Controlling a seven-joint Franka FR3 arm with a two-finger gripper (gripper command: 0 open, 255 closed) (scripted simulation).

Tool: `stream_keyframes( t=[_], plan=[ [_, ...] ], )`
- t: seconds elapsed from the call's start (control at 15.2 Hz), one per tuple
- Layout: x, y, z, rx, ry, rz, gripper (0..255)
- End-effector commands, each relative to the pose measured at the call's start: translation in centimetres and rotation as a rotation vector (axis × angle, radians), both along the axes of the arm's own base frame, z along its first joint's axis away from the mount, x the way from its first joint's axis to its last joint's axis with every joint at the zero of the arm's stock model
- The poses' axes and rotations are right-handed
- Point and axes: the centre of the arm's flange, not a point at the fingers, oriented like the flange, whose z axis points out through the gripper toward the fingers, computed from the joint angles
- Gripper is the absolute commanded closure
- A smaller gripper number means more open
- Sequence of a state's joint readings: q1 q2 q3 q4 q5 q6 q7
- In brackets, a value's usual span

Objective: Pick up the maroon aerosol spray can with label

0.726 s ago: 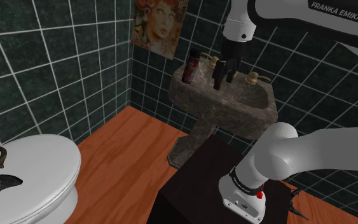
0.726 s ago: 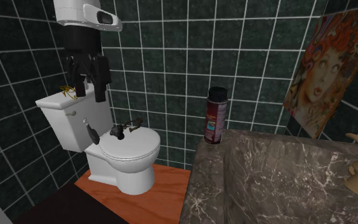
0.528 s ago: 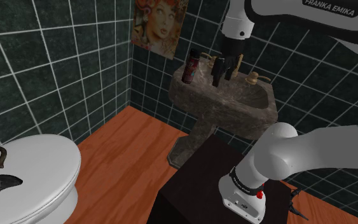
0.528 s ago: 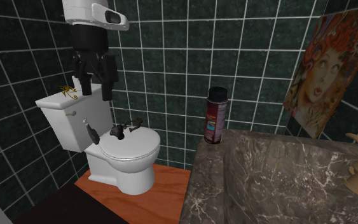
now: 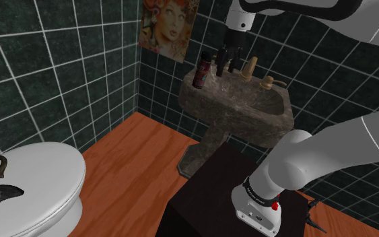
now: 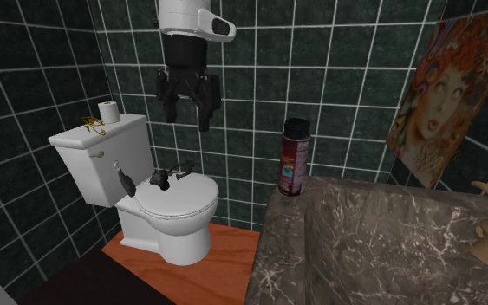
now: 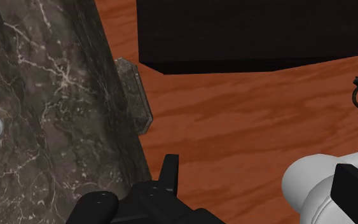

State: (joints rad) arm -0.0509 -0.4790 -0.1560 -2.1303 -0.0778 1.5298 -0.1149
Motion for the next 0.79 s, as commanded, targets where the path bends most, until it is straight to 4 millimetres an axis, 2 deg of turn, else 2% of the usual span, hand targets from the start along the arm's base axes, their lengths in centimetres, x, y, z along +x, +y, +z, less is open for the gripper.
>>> stream_keyframes(
  t=[0.0, 0.73],
  plan=[
    [2.0, -1.9, -0.1, 0.013, -0.004, 0.002, 0],
    [12.8, -12.4, -0.3, 0.087, -0.028, 0.008, 0]
  ],
)
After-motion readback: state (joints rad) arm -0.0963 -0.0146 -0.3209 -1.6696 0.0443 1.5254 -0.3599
